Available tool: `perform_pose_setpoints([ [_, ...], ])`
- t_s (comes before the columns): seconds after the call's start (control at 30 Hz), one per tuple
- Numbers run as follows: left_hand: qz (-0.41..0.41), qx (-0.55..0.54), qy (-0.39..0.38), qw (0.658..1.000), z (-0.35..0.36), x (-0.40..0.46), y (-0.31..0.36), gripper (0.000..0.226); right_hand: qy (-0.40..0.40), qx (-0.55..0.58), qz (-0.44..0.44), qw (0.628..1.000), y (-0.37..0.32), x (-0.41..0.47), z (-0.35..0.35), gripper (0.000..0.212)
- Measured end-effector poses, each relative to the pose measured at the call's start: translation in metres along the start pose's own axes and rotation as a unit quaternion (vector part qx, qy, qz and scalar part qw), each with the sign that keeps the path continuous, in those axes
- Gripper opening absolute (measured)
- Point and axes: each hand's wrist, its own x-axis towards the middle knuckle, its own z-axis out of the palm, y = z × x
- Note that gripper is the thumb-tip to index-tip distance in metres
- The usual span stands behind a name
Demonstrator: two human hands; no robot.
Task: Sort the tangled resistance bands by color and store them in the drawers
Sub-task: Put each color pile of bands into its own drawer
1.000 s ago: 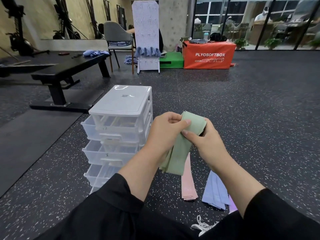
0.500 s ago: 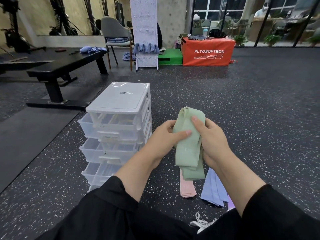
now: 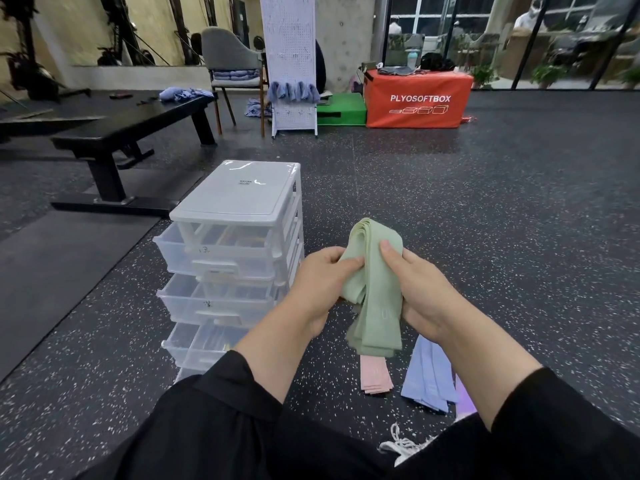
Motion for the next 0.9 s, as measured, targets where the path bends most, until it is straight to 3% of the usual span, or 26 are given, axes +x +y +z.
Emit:
perform_pose_setpoints([
  [0.27, 0.004, 0.000, 0.039, 0.999, 0.000, 0.002, -0.016, 0.016, 0.060, -0.168, 0.043, 0.983, 0.001, 0.005, -0.006, 0.094],
  [0.47, 0.019, 0.000, 0.068, 0.998, 0.002, 0.002, -0.021, 0.020, 0.048, -0.192, 0.068, 0.978, 0.001, 0.007, -0.008, 0.062],
  [0.7, -0.058, -0.086, 0.019, 0.994, 0.004, 0.002, -0.009, 0.011, 0.030, -0.108, 0.016, 0.994, 0.008, 0.012, -0.012, 0.053],
  [0.8, -0.069, -0.061, -0.004, 0.996, 0.005, 0.005, -0.004, 0.014, 0.005, -0.071, 0.024, 0.997, 0.010, 0.012, -0.011, 0.051],
  [0.9, -0.028, -0.011, 0.003, 1.000, 0.004, 0.009, -0.004, 0.014, -0.014, -0.058, 0.049, 0.997, 0.012, 0.010, -0.013, 0.056],
])
